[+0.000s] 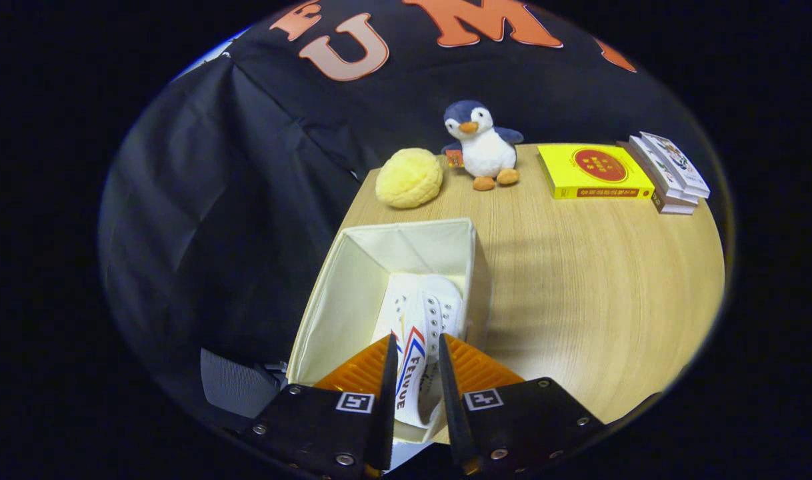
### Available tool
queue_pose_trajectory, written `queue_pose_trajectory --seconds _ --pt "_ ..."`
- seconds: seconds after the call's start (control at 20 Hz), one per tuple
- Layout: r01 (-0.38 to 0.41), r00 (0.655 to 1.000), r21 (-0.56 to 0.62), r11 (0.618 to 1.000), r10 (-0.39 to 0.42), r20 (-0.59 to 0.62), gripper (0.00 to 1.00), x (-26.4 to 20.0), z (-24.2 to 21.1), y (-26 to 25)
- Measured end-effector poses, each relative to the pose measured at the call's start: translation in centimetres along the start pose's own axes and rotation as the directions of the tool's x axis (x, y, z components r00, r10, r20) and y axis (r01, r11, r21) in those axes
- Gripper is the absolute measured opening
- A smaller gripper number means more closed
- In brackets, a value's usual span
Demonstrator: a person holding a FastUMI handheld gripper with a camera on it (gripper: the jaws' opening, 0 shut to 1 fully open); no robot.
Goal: Open the storage box then place both shoes into the box .Put the left shoe in first, then the right shoe, with the right side of both shoes facing outward in a uniform manner.
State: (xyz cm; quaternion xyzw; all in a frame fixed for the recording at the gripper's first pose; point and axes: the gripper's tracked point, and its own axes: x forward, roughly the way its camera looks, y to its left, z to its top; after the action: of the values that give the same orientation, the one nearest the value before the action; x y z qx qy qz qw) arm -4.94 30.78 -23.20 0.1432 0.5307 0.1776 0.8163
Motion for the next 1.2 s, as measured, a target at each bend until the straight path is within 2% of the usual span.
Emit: queue_pose_trajectory --seconds 0.15,0.3,0.55,0.65,0.8,1.0,1.2 --pt "0.002 0.997 -0.01 1.0 -0.001 0.08 0.42 -1.9 2.1 -1.6" --pt "0.026 0.985 -0.035 0.999 -0.02 0.173 0.56 -4.6 4.1 -3.8" --pt "0.151 0.94 -0.083 0.985 -0.117 0.32 0.78 -8.8 6.1 -9.9" --pt "0.196 0.912 -0.098 0.976 -0.144 0.383 0.84 -10.6 6.9 -12.4" --pt "0.183 0.864 -0.112 0.977 -0.106 0.492 0.87 -13.1 8.3 -14.2" --pt "0.226 0.802 -0.086 0.97 -0.135 0.582 0.93 -16.2 9.4 -17.9" --pt "0.286 0.709 -0.101 0.953 -0.139 0.691 0.95 -19.5 10.9 -20.0"
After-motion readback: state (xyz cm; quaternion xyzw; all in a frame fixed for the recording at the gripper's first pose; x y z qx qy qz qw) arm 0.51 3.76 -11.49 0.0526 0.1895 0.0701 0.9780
